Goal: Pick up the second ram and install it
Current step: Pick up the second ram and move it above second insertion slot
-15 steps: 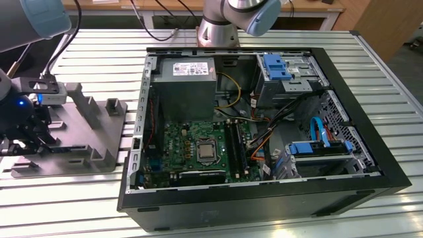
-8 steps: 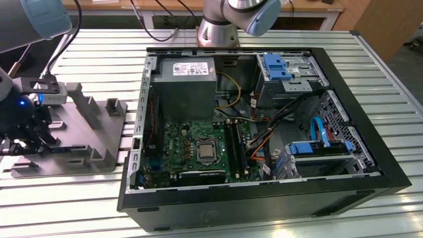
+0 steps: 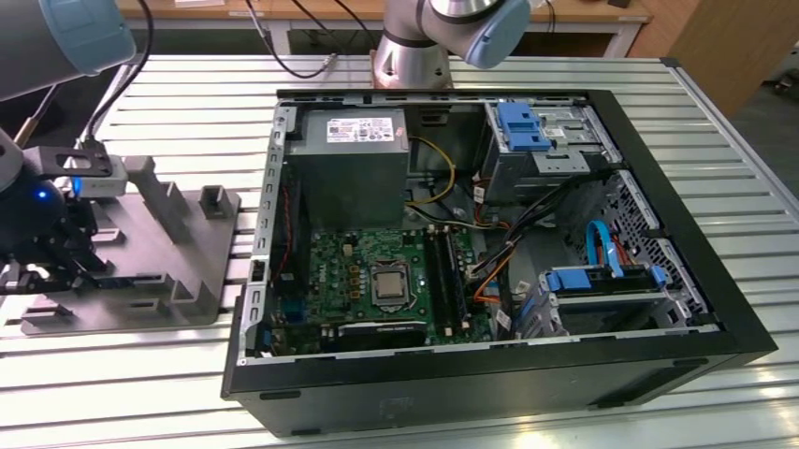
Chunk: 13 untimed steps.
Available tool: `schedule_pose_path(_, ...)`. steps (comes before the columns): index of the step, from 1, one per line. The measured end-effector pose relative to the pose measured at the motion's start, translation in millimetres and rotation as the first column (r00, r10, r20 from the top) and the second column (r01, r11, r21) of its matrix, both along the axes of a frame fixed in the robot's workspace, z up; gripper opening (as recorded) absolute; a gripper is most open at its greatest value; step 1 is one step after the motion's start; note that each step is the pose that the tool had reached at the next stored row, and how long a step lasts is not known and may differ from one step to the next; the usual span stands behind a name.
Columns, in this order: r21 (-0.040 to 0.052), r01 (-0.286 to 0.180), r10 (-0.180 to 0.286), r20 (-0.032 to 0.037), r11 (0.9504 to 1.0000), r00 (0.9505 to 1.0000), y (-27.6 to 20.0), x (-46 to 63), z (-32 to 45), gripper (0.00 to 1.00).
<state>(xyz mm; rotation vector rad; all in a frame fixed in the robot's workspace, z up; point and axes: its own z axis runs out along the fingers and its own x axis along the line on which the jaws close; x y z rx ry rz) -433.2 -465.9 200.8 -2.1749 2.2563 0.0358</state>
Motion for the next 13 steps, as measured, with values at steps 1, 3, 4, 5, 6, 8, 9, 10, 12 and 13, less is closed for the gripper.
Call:
schedule_pose_path(1, 0.0, -0.009, 0.009, -0.0001, 1.0, 1.0, 0.0, 0.0, 0.0, 0.31)
schedule_pose_path(3, 0.0, -0.024, 0.024, -0.0001, 0.9997, 0.9997, 0.0, 0.0, -0.1, 0.31)
schedule_pose_path(4, 0.0, -0.024, 0.024, 0.0, 0.9997, 0.9997, 0.0, 0.1, -0.5, 0.31)
schedule_pose_path(5, 0.0, -0.024, 0.024, 0.0, 0.9997, 0.9997, -0.1, 0.1, -0.5, 0.31)
schedule_pose_path(6, 0.0001, -0.024, 0.024, 0.0001, 0.9997, 0.9997, -0.1, 0.3, -0.6, 0.31)
schedule_pose_path(8, 0.0, -0.024, 0.024, -0.0001, 0.9997, 0.9997, -0.1, 0.4, -0.6, 0.31)
schedule_pose_path(9, 0.0001, -0.024, 0.024, 0.0001, 0.9997, 0.9997, -0.1, 0.5, -0.9, 0.31)
schedule_pose_path(10, 0.0, -0.024, 0.024, 0.0001, 0.9997, 0.9997, 0.0, 0.4, -0.8, 0.31)
schedule_pose_path(12, 0.0, -0.024, 0.024, 0.0001, 0.9997, 0.9997, -0.1, 0.4, -0.9, 0.31)
schedule_pose_path(13, 0.0, -0.024, 0.024, 0.0002, 0.9997, 0.9997, -0.1, 0.4, -1.0, 0.31)
